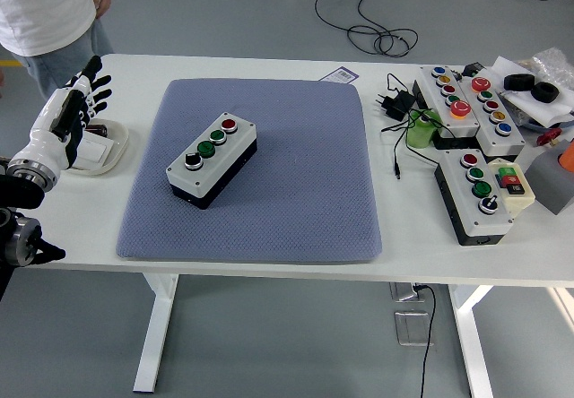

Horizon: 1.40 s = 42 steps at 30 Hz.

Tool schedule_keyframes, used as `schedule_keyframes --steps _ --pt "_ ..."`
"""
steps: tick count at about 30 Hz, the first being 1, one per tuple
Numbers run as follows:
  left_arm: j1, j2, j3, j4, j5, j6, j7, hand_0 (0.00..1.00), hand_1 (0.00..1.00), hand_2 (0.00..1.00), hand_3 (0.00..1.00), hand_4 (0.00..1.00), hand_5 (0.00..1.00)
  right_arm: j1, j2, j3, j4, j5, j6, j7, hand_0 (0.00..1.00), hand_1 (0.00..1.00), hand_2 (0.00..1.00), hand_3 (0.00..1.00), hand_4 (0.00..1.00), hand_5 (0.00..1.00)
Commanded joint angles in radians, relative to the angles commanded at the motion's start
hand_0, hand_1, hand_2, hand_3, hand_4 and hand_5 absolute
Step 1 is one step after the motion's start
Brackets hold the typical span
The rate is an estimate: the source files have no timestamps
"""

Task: Pick up the button,place it on the desk,press the button,press the button

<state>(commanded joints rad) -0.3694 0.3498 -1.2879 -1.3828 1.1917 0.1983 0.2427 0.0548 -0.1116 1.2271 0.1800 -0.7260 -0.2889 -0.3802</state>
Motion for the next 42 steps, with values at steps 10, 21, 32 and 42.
schedule_keyframes --steps 10,21,32,42 --pt "-0.117 -0.055 0.178 0.083 0.419 -0.106 0.216 0.998 0.998 0.998 0.998 0.998 0.868 -0.001 0.0 -0.011 0.0 0.011 0.003 0.006 0.642 0.508 0.547 0.589 0.236 0.359" --pt "-0.205 -0.113 0.324 0.207 0.829 0.041 0.254 0.998 0.998 0.998 0.998 0.998 0.858 0.006 0.005 -0.015 0.0 0.0 0.004 0.001 0.642 0.507 0.546 0.589 0.236 0.358" --pt "-0.246 -0.15 0.422 0.298 0.772 -0.051 0.305 0.998 0.998 0.998 0.998 0.998 0.891 0.007 0.005 -0.019 0.0 0.002 0.003 0.0 0.642 0.507 0.547 0.59 0.236 0.358" --pt "-0.291 -0.174 0.477 0.36 0.756 -0.072 0.334 0.998 0.998 0.998 0.998 0.998 0.887 0.01 0.006 -0.022 0.0 -0.002 0.005 -0.001 0.642 0.507 0.547 0.59 0.236 0.359"
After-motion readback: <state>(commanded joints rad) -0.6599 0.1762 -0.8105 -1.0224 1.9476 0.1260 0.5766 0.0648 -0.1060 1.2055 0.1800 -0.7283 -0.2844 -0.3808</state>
